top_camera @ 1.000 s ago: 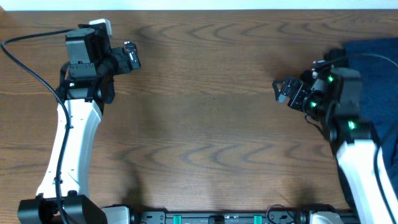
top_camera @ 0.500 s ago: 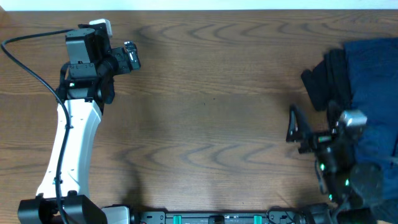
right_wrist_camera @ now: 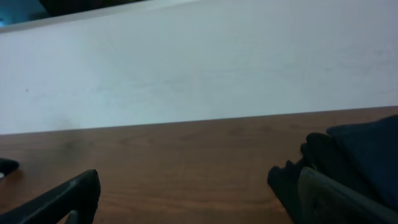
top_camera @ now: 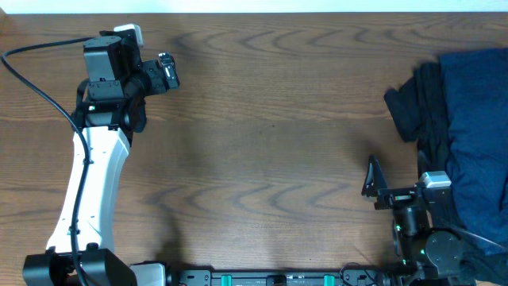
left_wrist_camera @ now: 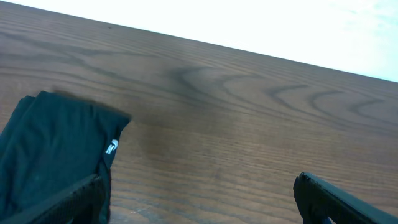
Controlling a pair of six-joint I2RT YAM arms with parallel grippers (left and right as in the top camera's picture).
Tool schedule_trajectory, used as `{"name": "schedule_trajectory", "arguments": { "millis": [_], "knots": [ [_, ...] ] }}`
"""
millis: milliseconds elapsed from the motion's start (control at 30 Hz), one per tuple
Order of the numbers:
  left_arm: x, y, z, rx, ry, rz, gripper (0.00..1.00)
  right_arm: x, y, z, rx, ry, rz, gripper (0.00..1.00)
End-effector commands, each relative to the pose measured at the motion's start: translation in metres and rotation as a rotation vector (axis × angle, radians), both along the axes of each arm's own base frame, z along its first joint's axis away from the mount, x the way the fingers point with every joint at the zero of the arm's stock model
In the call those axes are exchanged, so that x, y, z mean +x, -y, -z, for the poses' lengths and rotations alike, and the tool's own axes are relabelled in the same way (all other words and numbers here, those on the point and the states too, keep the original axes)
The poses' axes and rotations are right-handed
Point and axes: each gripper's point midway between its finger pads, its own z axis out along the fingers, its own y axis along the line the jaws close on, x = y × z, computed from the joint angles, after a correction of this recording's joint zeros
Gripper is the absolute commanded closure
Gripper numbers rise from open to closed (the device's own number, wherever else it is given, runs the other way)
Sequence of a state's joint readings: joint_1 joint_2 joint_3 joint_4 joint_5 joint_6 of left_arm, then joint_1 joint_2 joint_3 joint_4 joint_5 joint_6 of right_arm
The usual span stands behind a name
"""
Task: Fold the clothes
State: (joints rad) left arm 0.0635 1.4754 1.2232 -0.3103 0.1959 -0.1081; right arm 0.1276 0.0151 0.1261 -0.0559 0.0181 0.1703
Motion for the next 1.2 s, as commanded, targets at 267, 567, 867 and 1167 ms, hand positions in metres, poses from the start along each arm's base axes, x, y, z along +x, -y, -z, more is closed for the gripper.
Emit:
{"name": "schedule_trajectory", "arguments": {
  "millis": [267, 567, 867, 1167],
  "knots": [
    [0.0, -0.001, -0.004, -0.002, 0.009, -0.002, 0.02, 0.009, 0.01, 0.041, -0.028, -0.046, 0.036, 0.01],
    [0.0, -0.001, -0.004, -0.002, 0.009, -0.002, 0.02, 0.009, 0.016, 0.061, -0.201, -0.11, 0.053, 0.01],
    [0.0, -0.001, -0.004, -0.002, 0.009, -0.002, 0.02, 0.009, 0.016, 0.061, -0.284, -0.103, 0.052, 0.01],
    [0.0, -0.001, -0.004, -0.002, 0.009, -0.002, 0.02, 0.009, 0.017, 0.06, -0.28, -0.103, 0.053, 0.01]
  ]
}}
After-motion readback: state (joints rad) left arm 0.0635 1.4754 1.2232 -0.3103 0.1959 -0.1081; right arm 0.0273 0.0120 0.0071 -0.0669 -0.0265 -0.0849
